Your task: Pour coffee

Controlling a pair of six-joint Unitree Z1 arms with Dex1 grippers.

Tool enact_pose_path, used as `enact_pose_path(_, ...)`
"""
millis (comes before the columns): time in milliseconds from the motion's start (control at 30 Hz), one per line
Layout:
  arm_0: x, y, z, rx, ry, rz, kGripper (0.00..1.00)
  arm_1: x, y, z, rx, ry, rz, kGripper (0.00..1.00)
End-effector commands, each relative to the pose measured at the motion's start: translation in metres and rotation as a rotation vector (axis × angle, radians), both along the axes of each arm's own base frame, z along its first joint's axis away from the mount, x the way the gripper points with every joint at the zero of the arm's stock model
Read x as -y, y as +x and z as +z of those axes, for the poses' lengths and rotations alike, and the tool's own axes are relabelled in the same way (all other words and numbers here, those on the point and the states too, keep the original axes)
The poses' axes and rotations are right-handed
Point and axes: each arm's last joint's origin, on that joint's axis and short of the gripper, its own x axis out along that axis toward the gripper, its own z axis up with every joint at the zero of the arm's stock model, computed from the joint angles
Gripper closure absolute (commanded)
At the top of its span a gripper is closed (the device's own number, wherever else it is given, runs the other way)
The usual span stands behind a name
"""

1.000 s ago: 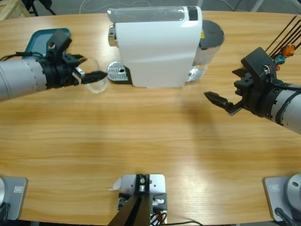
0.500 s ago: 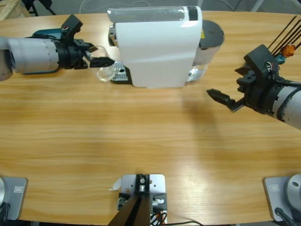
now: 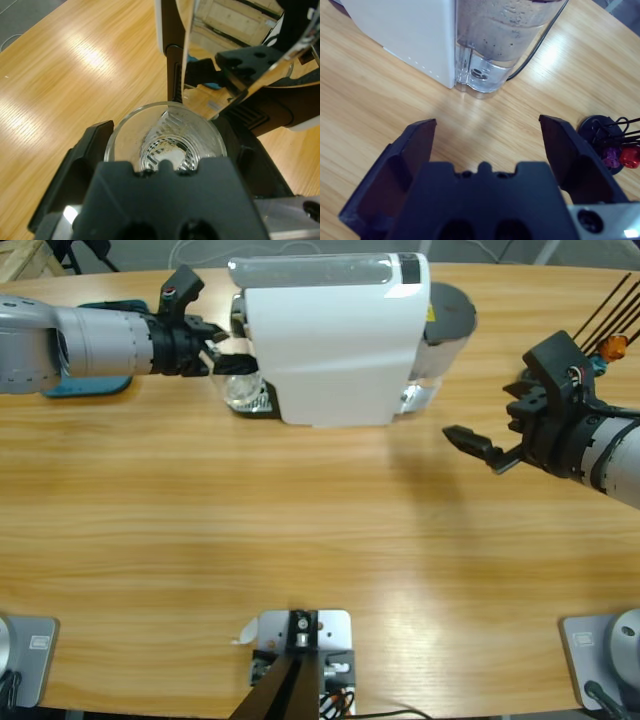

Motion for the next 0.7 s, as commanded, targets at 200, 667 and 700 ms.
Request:
enact_pose_path(200, 0.004, -0.011, -0.009, -0.063, 0.008, -0.074, 0.004, 0.005, -0.001, -0.006, -0.017, -0.002, 0.002, 0.105)
enact_pose_path(667, -0.021, -0.042, 0.018, -0.029, -0.003, -0.065, 0.004, 0.001, 0.001, -0.010, -0.032, -0.007, 0.012, 0.103)
enact_pose_path(700, -0.024, -0.045, 0.020, -0.024, -0.003, -0.060, 0.004, 0.001, 0.001, -0.010, -0.033, -0.006, 0.014, 0.104)
